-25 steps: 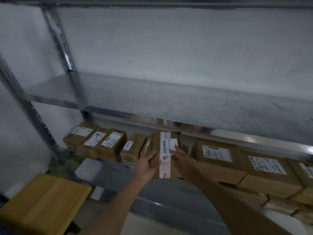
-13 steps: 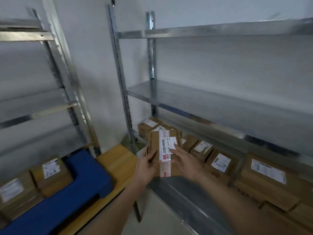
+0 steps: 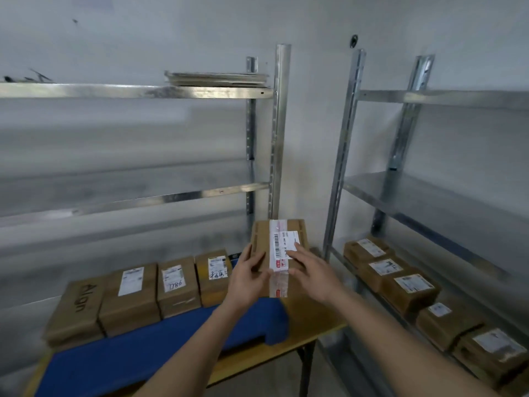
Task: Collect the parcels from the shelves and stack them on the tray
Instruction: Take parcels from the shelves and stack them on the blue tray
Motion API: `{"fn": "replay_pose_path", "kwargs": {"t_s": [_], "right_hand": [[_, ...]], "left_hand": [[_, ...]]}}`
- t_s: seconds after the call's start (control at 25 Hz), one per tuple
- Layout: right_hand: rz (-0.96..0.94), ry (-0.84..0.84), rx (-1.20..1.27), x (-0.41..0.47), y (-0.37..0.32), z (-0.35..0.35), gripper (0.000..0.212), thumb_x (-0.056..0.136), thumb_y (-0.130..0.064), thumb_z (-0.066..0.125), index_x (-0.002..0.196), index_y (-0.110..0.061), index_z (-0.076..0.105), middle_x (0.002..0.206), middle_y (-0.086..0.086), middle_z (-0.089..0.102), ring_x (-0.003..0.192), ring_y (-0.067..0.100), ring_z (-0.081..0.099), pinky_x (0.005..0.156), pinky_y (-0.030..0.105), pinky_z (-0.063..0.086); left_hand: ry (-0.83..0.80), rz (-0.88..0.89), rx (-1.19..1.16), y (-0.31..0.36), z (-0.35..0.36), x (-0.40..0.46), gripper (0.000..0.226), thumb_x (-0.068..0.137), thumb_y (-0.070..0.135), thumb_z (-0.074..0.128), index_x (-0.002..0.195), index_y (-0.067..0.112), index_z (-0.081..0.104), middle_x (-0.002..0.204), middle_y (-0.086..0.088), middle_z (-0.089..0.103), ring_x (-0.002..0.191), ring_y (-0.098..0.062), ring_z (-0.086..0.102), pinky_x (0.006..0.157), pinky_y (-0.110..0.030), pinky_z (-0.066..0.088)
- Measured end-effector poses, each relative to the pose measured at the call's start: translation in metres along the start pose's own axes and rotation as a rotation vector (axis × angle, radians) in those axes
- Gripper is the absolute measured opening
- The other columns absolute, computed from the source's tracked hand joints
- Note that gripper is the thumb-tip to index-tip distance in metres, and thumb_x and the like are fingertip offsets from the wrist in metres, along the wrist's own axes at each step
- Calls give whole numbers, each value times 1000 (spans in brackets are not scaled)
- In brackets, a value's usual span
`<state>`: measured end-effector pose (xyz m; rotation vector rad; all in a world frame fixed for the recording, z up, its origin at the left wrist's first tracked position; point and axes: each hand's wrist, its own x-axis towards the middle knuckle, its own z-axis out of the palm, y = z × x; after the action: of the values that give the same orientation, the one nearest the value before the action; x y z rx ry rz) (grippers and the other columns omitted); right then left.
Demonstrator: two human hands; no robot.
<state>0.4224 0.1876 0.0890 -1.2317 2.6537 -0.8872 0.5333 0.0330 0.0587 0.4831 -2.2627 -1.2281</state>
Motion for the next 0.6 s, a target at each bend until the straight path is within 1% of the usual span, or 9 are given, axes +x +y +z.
{"fn": "replay_pose_path", "kwargs": {"t_s": [0.08,0.16,0.2,0.24,0.28,0.32,0.36,0.52,0.6], "right_hand": [[-25,-37,5,22,-10,17,54,100,-32,57,151,-33,39,163,-14,21,148,15,29,120,43,28],[-44,-69,22,41,-13,33,54,100,-30,58,151,-31,40,163,-13,22,148,15,28,119,40,27],[-52,-79,25,50,-12,41,53,100,-30,58,150,-30,41,163,-12,22,148,15,28,118,38,28],[-57,-90,23,58,-10,47,53,100,-30,58,150,-30,41,163,-12,22,148,15,29,118,37,28],[-65,-105,14,68,-6,54,53,100,-31,58,151,-30,41,163,-12,22,147,14,29,118,37,28],[-71,-123,9,79,-1,61,53,100,-31,58,151,-30,41,163,-13,22,147,14,30,118,37,29],[-73,-144,13,92,7,69,53,100,-31,58,151,-30,41,163,-13,22,147,14,30,119,37,29],[-103,-232,55,147,49,104,54,99,-30,59,150,-28,42,163,-13,23,148,12,27,121,38,27],[-118,-270,64,169,73,121,53,99,-29,60,149,-28,43,162,-12,24,148,12,27,121,38,28]], "left_hand": [[25,-20,3,-20,-16,10,56,93,27,64,145,24,44,157,14,20,137,-10,33,103,-31,47],[38,-53,1,-38,-23,19,56,93,25,64,145,23,43,154,16,20,133,-5,32,99,-24,44],[43,-64,6,-48,-24,23,56,93,25,64,145,23,43,155,15,19,135,-5,31,101,-24,44],[51,-73,13,-59,-24,28,57,93,27,65,146,23,43,158,13,17,139,-9,30,105,-29,44],[56,-94,25,-70,-23,34,57,93,29,65,146,24,44,160,12,15,142,-13,29,109,-36,44],[62,-117,35,-82,-20,42,58,92,32,65,146,25,44,161,13,14,144,-16,29,109,-42,44],[65,-142,51,-94,-17,50,59,91,35,66,146,26,44,161,15,14,144,-17,31,108,-45,45],[116,-248,84,-135,10,82,59,91,34,66,146,27,44,161,12,14,141,-17,36,106,-44,46],[121,-277,76,-152,29,97,59,91,32,67,145,26,44,161,11,14,140,-18,38,105,-42,48]]}}
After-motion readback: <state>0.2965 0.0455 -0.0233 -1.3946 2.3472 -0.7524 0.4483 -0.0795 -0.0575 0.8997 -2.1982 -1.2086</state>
